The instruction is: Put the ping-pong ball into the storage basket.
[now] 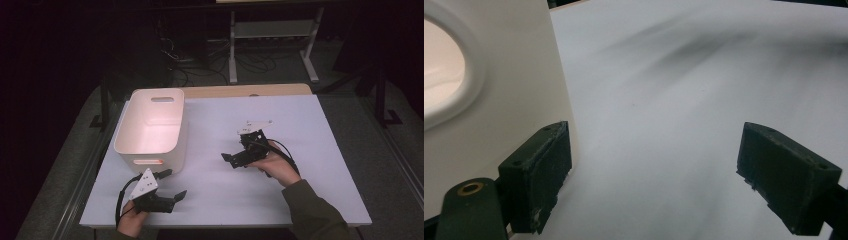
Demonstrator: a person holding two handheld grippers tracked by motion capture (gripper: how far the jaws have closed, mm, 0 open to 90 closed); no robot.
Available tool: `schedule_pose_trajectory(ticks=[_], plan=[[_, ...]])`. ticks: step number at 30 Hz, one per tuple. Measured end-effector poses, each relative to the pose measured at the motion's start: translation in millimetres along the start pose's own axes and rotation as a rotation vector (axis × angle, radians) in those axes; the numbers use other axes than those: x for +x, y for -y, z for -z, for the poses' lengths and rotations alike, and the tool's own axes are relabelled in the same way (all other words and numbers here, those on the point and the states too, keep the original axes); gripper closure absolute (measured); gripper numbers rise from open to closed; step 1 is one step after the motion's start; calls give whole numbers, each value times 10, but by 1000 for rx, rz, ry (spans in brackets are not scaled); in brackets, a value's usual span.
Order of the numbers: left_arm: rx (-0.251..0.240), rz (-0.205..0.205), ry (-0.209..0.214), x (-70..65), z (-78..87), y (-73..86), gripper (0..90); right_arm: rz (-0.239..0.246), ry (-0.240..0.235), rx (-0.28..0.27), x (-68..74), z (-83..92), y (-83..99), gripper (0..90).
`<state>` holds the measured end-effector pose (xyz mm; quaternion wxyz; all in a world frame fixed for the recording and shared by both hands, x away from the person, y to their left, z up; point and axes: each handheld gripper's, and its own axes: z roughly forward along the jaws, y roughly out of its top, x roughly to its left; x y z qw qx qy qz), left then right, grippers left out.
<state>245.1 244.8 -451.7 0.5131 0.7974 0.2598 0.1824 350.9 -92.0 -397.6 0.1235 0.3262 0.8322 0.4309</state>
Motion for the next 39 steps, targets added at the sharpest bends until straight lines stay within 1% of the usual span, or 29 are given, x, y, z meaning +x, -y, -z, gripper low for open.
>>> schedule_pose_trajectory(ticks=[2, 11, 21, 27, 39], plan=[[0, -1, 0, 0, 1, 0, 141, -5, 9, 6, -10, 15, 58, 5], [-2, -5, -1, -4, 4, 1, 141, -33, 35, -10, -43, 141, 284, 5], [-4, -9, -3, -8, 4, 1, 141, -51, 66, -55, -83, 304, 470, 5], [-3, -10, -4, -9, 5, 1, 142, -62, 79, -60, -86, 385, 579, 5], [-2, -15, -5, -11, 4, 0, 142, -76, 126, -63, -99, 563, 836, 5]])
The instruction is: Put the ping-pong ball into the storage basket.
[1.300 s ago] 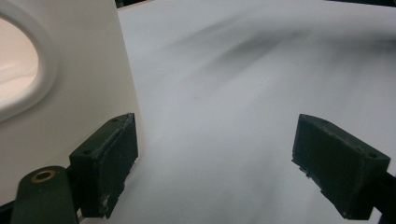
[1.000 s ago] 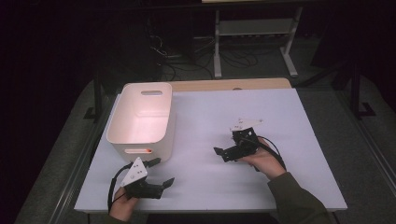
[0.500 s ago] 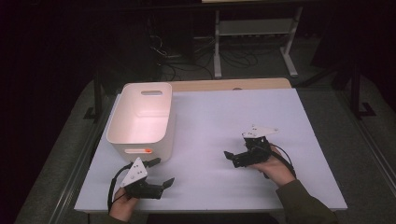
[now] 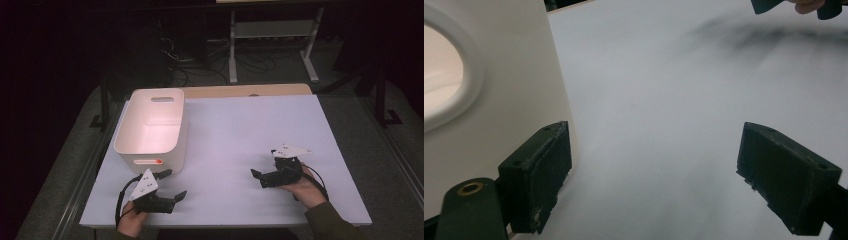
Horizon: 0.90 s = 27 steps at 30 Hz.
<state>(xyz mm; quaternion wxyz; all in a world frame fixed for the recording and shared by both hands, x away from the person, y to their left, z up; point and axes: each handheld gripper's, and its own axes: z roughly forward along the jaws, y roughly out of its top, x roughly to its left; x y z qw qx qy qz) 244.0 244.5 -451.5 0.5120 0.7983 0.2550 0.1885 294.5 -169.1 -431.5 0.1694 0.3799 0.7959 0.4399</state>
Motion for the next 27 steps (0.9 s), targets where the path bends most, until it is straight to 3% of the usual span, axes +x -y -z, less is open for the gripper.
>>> schedule_pose_trajectory(ticks=[20, 27], plan=[[-3, 6, 2, -1, 2, 2, 141, -4, 104, 7, -124, 231, 283, 0], [-3, 5, 2, -1, 3, 3, 141, -11, 109, 23, -144, 211, 336, 0]])
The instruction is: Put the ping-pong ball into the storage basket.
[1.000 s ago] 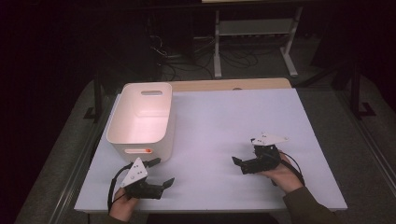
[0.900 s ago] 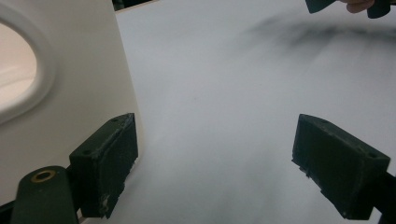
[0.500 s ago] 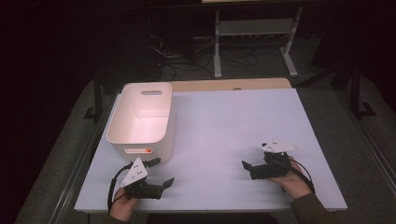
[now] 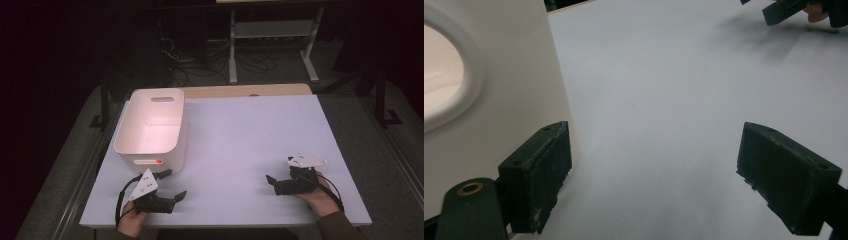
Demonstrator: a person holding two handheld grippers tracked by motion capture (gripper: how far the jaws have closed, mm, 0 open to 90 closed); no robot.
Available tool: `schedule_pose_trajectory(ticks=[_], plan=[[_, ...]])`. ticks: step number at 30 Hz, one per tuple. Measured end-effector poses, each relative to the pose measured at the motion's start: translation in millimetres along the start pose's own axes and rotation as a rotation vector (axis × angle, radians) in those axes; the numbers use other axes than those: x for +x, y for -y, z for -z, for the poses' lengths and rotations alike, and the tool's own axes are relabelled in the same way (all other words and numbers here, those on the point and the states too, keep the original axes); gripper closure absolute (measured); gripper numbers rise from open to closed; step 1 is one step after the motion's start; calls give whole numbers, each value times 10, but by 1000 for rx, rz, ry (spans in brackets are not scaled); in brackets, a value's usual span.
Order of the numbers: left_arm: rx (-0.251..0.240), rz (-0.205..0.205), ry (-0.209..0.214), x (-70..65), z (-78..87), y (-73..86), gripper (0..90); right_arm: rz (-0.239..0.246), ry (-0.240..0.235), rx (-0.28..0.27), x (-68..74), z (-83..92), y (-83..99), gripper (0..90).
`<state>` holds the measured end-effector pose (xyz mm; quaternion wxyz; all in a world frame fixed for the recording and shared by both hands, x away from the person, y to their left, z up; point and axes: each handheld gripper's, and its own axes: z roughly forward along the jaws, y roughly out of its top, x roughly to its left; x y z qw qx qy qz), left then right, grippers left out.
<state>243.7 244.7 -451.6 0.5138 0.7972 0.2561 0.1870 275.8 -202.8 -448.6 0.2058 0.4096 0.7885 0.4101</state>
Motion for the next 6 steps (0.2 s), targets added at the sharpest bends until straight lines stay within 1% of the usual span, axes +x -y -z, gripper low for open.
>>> schedule_pose_trajectory(ticks=[2, 6], plan=[[-1, 0, 1, -1, 0, 0, 141, 0, -1, 8, 7, -7, 8, 0], [1, 0, 1, 1, -1, 0, 141, -2, -3, 6, 1, -6, 9, 0]])
